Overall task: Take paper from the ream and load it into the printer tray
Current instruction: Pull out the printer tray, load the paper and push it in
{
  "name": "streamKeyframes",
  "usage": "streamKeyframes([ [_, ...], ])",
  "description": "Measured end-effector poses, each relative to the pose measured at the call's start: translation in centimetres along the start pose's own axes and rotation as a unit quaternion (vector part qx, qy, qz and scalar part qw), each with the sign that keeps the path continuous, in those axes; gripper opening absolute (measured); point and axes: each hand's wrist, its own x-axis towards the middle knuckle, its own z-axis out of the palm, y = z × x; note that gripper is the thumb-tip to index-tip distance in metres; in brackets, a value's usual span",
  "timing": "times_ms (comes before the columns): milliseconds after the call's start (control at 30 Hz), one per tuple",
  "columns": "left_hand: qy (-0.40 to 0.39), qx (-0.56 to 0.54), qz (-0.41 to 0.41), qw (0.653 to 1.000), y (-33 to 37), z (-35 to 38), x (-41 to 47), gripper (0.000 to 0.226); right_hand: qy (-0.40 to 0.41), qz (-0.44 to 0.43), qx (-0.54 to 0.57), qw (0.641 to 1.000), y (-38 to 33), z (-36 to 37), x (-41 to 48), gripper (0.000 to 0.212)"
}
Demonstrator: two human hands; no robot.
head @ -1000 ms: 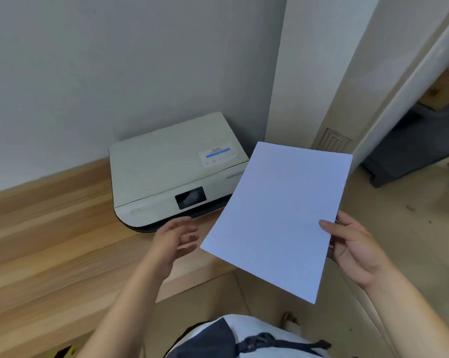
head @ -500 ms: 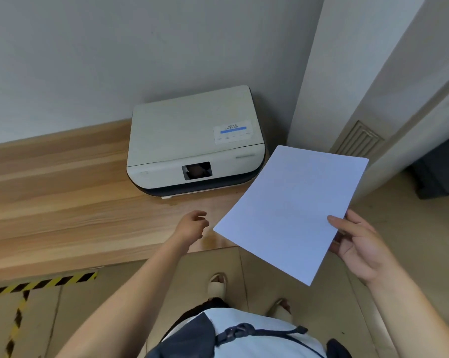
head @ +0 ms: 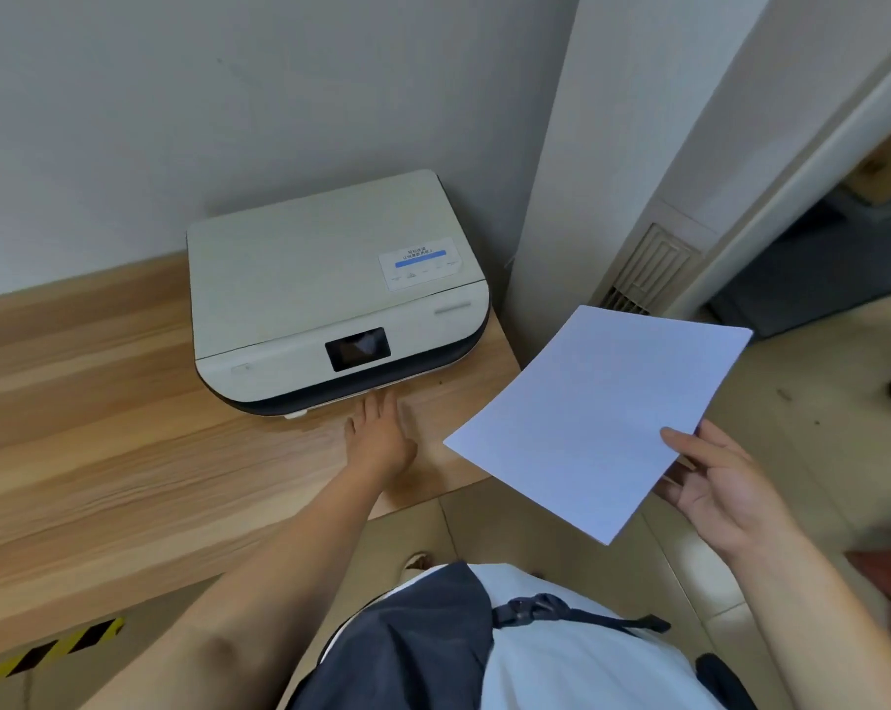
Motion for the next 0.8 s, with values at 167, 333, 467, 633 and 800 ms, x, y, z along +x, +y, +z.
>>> streamKeyframes([
  [167,0.018,0.057,0.010,0.998,-0.9,0.5,0.7,0.085,0.030,-0.006,0.021,0.999,1.7,0.9,-1.4,0.032],
  [333,0.021,0.069,0.009,0.997,-1.3,0.8,0.9,0.083,0.037,-0.006,0.031,0.999,3.0,2.3,-2.3,0.032],
  [467,0.018,0.097,0.018,0.995,-1.2,0.8,0.9,0.086,0.043,-0.007,0.034,0.998,3.4,3.1,-2.8,0.035],
  [633,0.020,0.131,0.037,0.990,-1.1,0.4,1.3,0.085,0.060,-0.011,0.040,0.997,3.5,3.6,-3.1,0.034],
  [800,0.002,0.153,0.041,0.987,-1.0,0.1,1.4,0.084,0.064,-0.010,0.047,0.997,3.9,3.8,-3.3,0.033],
])
